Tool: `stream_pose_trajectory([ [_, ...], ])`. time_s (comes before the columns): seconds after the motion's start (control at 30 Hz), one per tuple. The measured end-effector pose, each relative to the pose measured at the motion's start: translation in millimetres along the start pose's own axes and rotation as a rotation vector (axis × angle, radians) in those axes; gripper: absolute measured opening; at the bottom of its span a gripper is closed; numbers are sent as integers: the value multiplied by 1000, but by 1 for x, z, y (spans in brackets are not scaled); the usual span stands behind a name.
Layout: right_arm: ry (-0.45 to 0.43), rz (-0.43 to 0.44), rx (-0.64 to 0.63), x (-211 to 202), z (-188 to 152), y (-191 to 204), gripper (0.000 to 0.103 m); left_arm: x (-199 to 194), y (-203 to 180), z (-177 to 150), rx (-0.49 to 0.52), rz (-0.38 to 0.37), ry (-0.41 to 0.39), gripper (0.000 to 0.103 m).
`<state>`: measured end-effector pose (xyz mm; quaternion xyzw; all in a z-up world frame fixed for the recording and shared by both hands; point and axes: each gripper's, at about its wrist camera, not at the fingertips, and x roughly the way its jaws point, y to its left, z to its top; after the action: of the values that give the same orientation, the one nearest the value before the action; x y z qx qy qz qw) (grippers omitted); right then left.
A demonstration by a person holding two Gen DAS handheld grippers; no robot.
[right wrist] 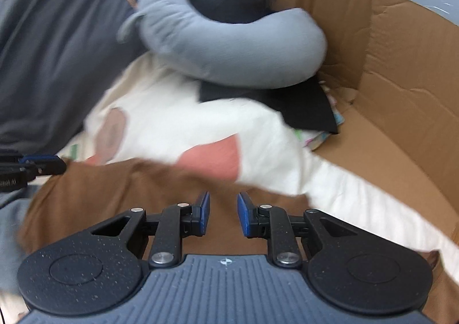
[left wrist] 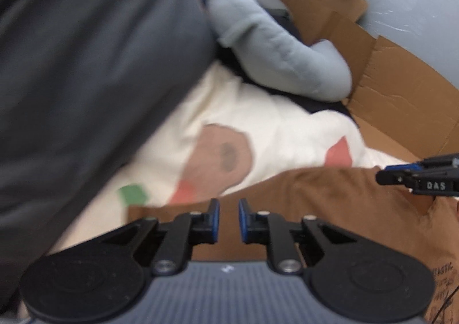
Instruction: Fold clothes
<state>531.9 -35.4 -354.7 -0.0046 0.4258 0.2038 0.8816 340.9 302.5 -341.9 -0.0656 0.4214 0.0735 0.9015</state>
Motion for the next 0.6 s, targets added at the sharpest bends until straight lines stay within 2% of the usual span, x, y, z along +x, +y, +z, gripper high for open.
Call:
stream_pose_trajectory([
  [0.27,-6,99,-42,-16,-20,37,28,-42,24,-36,-50,69,16,21],
  [0.37,-4,125,-61,-20,-27,50,29,-50,19,-52,-34,41,-11,20],
  [0.5,17,155,-87,-16,-38,67,29,-38,9,-67,2,-32,-1,20],
  [0.6,44,168,-108,-7,-48,80,29,-18,6,-78,19,-11,45,20],
])
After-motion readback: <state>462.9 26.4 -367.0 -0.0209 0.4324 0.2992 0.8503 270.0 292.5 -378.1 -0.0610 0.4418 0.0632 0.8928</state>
